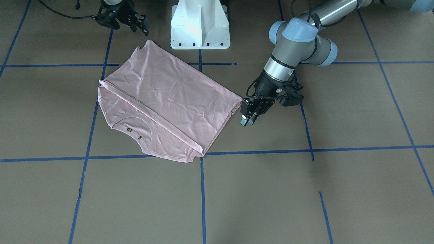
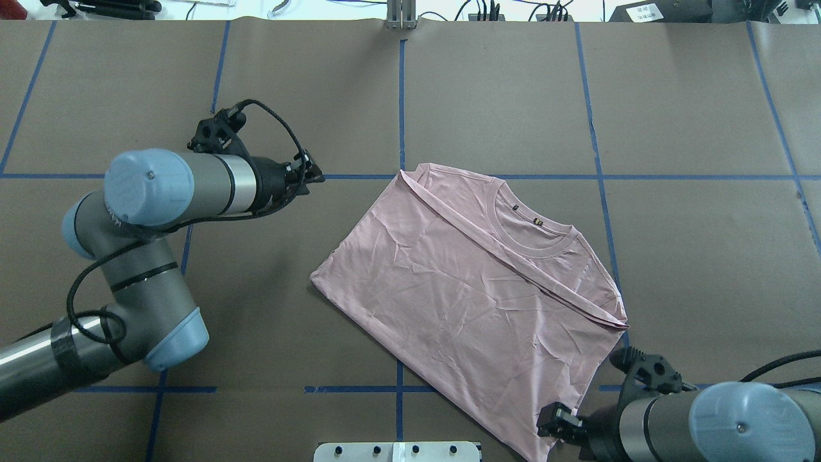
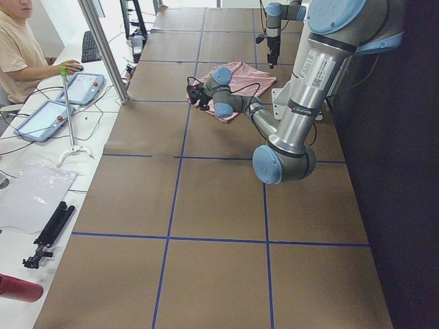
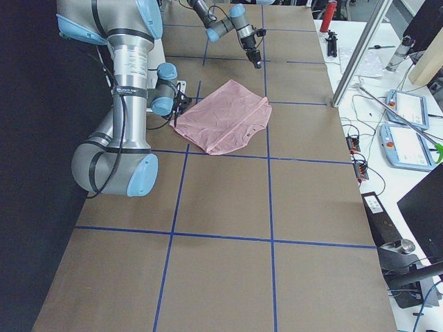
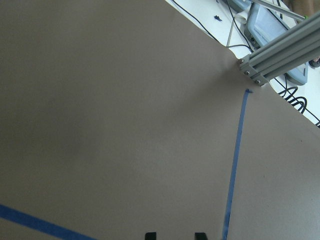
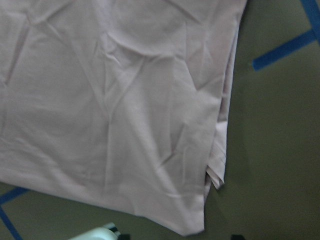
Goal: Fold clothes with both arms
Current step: 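Drag the shirt corner toward the robot with the right gripper while the left gripper follows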
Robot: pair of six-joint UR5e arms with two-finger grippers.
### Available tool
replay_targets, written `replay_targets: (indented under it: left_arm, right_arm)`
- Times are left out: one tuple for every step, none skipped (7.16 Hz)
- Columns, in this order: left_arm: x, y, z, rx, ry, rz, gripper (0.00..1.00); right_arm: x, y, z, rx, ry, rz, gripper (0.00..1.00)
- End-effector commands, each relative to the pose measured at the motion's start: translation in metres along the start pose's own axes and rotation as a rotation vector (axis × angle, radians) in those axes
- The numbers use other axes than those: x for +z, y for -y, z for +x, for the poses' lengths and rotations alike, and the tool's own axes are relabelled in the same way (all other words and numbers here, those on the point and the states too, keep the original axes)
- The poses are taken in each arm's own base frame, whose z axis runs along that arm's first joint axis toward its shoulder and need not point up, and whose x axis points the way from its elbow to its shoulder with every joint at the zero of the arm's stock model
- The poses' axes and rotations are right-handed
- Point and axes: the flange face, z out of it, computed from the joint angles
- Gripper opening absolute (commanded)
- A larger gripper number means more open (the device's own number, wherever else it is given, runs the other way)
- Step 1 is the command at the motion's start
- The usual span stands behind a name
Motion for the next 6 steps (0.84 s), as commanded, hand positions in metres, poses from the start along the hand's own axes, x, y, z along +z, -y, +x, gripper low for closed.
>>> replay_targets:
  left_arm:
    - [0.002, -0.085, -0.026, -0.014, 0.195, 0.002, 0.48]
    - [0.011, -0.115, -0.036, 0.018, 0.247, 0.022, 0.48]
    - [0.018, -0.133, -0.037, 0.031, 0.257, 0.001, 0.49]
    - [0.019, -0.134, -0.036, 0.032, 0.257, 0.000, 0.49]
    - [0.022, -0.133, -0.038, 0.038, 0.264, 0.003, 0.49]
    - [0.025, -0.133, -0.042, 0.043, 0.273, 0.005, 0.49]
  right_arm:
    - [-0.035, 0.069, -0.031, 0.088, 0.108, 0.129, 1.00]
    - [-0.033, 0.099, -0.031, 0.125, 0.105, 0.181, 1.00]
    - [-0.029, 0.111, -0.032, 0.090, 0.098, 0.207, 1.00]
    - [-0.008, 0.121, -0.036, 0.088, 0.076, 0.223, 1.00]
    - [-0.008, 0.121, -0.040, 0.088, 0.083, 0.221, 1.00]
    - [-0.008, 0.122, -0.040, 0.091, 0.082, 0.221, 1.00]
